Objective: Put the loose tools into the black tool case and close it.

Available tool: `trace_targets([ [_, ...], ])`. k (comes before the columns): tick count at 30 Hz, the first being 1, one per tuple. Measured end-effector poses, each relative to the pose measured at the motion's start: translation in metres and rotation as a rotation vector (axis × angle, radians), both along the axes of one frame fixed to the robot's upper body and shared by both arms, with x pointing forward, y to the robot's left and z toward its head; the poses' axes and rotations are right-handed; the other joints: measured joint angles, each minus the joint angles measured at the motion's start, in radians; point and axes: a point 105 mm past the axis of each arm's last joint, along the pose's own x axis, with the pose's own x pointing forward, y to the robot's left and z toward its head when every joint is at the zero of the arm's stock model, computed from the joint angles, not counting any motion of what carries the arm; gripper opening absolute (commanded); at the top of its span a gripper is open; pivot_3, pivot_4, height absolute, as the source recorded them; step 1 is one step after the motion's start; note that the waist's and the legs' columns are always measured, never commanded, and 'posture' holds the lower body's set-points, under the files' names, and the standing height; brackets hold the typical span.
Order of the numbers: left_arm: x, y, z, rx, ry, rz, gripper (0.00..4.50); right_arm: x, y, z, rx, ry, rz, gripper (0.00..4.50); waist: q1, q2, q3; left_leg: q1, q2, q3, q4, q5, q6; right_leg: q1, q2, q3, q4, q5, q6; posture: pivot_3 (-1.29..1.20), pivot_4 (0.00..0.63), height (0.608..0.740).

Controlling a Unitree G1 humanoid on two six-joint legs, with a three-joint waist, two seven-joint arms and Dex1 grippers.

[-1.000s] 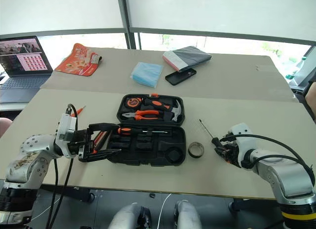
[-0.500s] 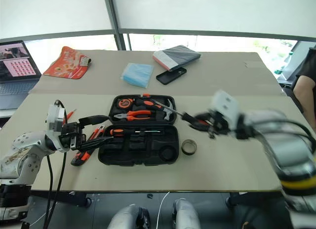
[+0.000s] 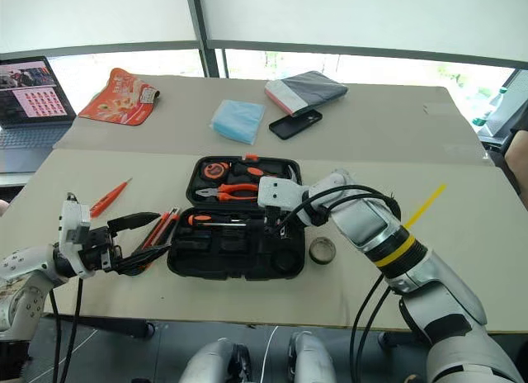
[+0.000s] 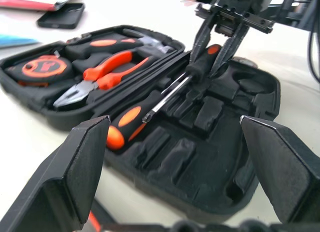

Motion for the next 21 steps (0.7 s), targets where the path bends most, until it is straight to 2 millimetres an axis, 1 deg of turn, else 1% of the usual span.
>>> trace_targets([
  [2,-0.001,-0.002,0.001,0.0,-0.008,-0.001,4.5,0.001,-0.001,-0.002,-0.016,-0.002,-0.01,1.01,-0.002,0.0,0.0,0.001,0.0,0.0,0.0,-0.002,-0.005,0.0,-0.004,0.0,0.001,0.001,0.0,0.0,0.15,0.74],
  [8,-0.002,-0.004,-0.001,-0.003,-0.021,0.002,4.5,0.004,0.01,-0.005,0.009,-0.001,-0.023,1.01,-0.011,0.0,0.0,0.005,0.001,0.0,0.0,0.002,-0.01,0.0,-0.002,0.002,0.01,-0.001,-0.003,0.0,0.15,0.74],
  [10,-0.003,-0.004,-0.001,-0.001,-0.026,0.001,4.5,0.004,0.009,-0.006,0.005,0.003,-0.018,1.01,-0.01,0.0,0.0,0.006,0.002,0.0,-0.001,0.002,-0.01,0.0,-0.001,0.002,0.011,-0.001,-0.005,0.0,0.15,0.74],
  [12,-0.003,-0.004,-0.001,0.001,-0.032,0.005,4.5,0.003,0.008,-0.006,-0.002,-0.002,0.0,2.01,-0.008,0.0,0.0,0.006,0.002,0.0,-0.001,0.002,-0.009,0.0,-0.001,0.002,0.011,-0.002,-0.006,0.0,0.15,0.74],
  [13,-0.003,-0.004,-0.001,0.002,-0.033,0.008,4.5,0.004,0.008,-0.005,0.001,-0.011,0.008,2.28,-0.008,0.0,0.0,0.006,0.002,0.0,-0.001,0.002,-0.009,0.0,-0.001,0.002,0.011,-0.002,-0.006,0.0,0.15,0.74],
  [14,-0.002,-0.004,-0.001,0.003,-0.034,0.012,4.5,0.004,0.01,-0.004,0.012,-0.021,0.027,2.66,-0.009,0.0,0.0,0.006,0.002,0.0,-0.001,0.002,-0.009,-0.001,-0.001,0.002,0.011,-0.002,-0.006,0.0,0.15,0.74],
  [15,-0.002,-0.003,-0.001,0.003,-0.035,0.013,4.5,0.005,0.011,-0.003,0.021,-0.027,0.036,2.86,-0.01,0.0,0.0,0.006,0.002,0.0,-0.001,0.003,-0.009,-0.001,0.0,0.002,0.011,-0.002,-0.006,0.0,0.15,0.74],
  [16,-0.002,-0.003,-0.001,0.004,-0.035,0.014,4.5,0.006,0.013,-0.001,0.038,-0.038,0.055,3.3,-0.011,0.0,0.0,0.006,0.002,0.0,-0.001,0.003,-0.009,-0.001,0.0,0.002,0.011,-0.002,-0.006,0.0,0.15,0.74],
  [17,-0.002,-0.003,-0.001,0.004,-0.036,0.015,4.5,0.006,0.016,0.002,0.06,-0.052,0.073,3.58,-0.012,0.0,0.0,0.006,0.002,0.0,-0.001,0.003,-0.009,-0.001,0.001,0.002,0.011,-0.002,-0.006,0.0,0.15,0.74],
  [19,-0.002,-0.003,-0.001,0.005,-0.036,0.016,4.5,0.005,0.021,0.01,0.109,-0.068,0.105,3.58,-0.011,0.0,0.0,0.006,0.002,0.0,-0.001,0.003,-0.009,-0.001,0.002,0.002,0.011,-0.002,-0.006,0.0,0.15,0.74],
  [21,-0.002,-0.003,-0.002,0.01,-0.034,0.024,4.5,-0.001,0.021,0.024,0.192,-0.031,0.159,3.58,-0.008,0.0,0.0,0.006,0.002,0.0,-0.001,0.003,-0.008,-0.001,0.003,0.002,0.011,-0.002,-0.006,0.0,0.15,0.74],
])
